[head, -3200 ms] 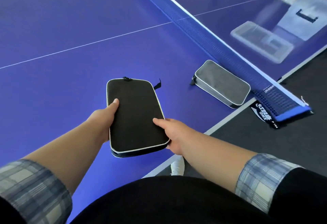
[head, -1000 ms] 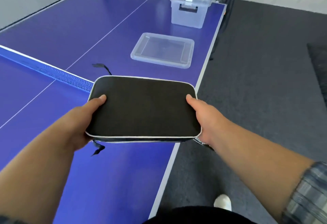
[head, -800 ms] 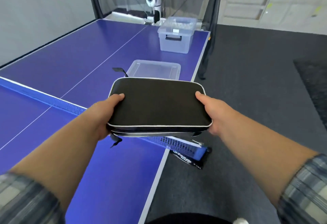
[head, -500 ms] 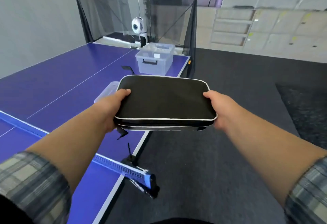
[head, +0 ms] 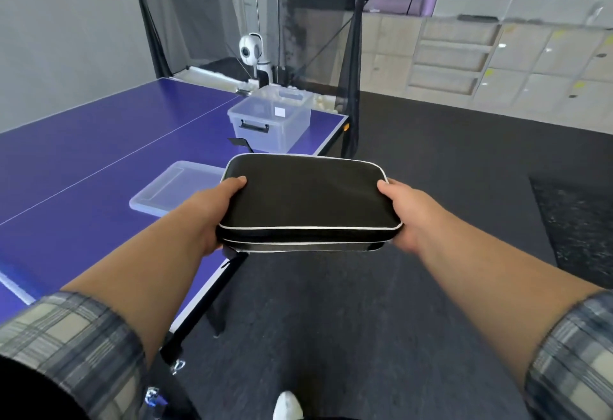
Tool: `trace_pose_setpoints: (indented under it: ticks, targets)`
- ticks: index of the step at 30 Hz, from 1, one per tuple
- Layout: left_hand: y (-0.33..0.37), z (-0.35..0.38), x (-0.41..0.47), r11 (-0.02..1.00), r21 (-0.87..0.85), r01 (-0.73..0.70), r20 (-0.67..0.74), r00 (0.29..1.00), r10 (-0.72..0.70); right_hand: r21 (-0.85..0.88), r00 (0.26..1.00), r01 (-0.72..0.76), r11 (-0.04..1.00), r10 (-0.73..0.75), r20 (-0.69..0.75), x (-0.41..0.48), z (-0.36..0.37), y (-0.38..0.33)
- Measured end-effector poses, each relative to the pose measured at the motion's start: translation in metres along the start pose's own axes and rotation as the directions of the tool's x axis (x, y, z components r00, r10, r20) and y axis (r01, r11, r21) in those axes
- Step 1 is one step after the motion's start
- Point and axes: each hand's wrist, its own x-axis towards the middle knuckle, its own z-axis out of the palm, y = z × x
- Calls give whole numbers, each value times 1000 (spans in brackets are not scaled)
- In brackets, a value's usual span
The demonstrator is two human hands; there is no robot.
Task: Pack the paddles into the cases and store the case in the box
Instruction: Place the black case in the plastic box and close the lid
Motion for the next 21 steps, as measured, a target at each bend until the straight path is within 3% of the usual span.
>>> trace_pose_setpoints:
  ticks: [7,15,21]
  targets:
    - [30,61,114,998,-8,64,1,998,-64,-32,1000,-14,999,15,5,125,-4,-37]
    - [113,167,257,988,151,19,34,999,-24,121,997,-9,993,18,-75,279,-26,-101]
    - [134,240,357,992,124,19,-5,1000,-19,127,998,-51,991,56,-29,407,-43,-150]
